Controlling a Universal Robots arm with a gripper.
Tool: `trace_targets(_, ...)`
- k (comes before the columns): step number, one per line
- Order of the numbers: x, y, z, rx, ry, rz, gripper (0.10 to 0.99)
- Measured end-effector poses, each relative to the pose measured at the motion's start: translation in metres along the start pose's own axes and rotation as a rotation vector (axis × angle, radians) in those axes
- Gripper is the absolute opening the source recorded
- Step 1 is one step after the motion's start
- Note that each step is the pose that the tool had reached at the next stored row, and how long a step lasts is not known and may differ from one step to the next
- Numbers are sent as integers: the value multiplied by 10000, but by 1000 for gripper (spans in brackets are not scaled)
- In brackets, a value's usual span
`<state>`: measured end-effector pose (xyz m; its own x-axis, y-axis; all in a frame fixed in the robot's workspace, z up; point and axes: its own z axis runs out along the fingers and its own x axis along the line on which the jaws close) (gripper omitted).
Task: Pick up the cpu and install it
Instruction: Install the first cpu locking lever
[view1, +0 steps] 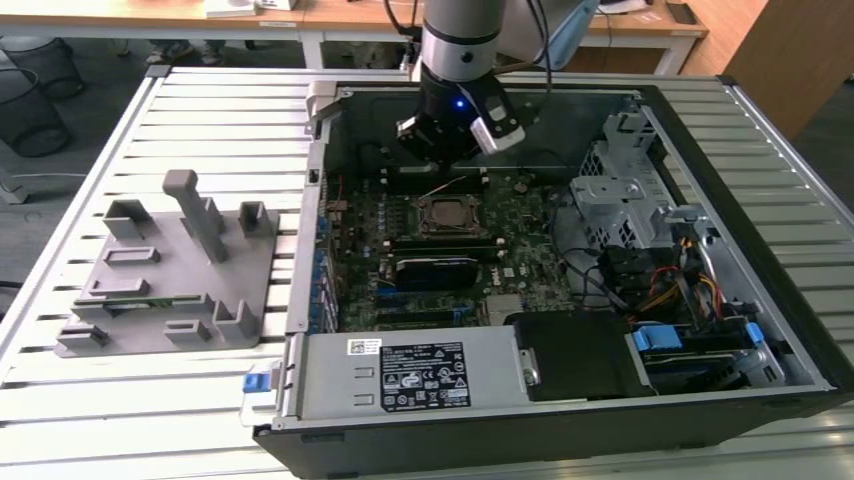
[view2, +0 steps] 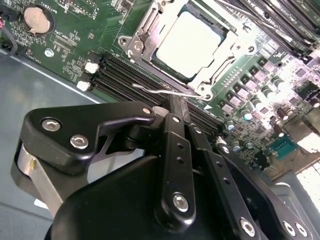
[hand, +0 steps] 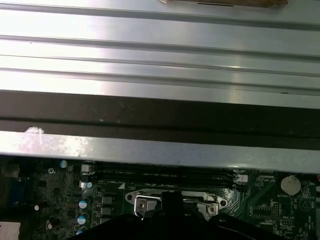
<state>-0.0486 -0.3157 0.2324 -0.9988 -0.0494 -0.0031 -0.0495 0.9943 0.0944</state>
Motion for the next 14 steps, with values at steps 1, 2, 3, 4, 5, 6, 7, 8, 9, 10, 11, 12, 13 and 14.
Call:
trace_targets(1,-3,-1,3,1,0,-1,106)
trace_targets(2,-4,-1,6,1,1,0,106)
trace_targets(3,-7,-1,8,2,1,-1,106)
trace_targets(4,-10,-2,11,2,1,-1,106)
trace_targets(5,-12,-2,13,1,0,-2,106)
trace_targets(6,-14,-2,14,1,0,-2,106)
trace_targets(7,-16,-2,15,0,0,-2,106)
trace_targets(8,-18,-3,16,1,1,-2,106)
trace_targets(9,-22,-3,18,0,1,-4,106)
trace_targets(10,-28,-3,22,-3,-2,-5,106)
trace_targets(11,-36,-4,25,-2,-1,-6,106)
trace_targets(12,-43,-5,27,0,0,-9,106)
trace_targets(13,-47,-5,32,-1,0,-14,106)
trace_targets(14,-50,-6,35,0,1,-18,106)
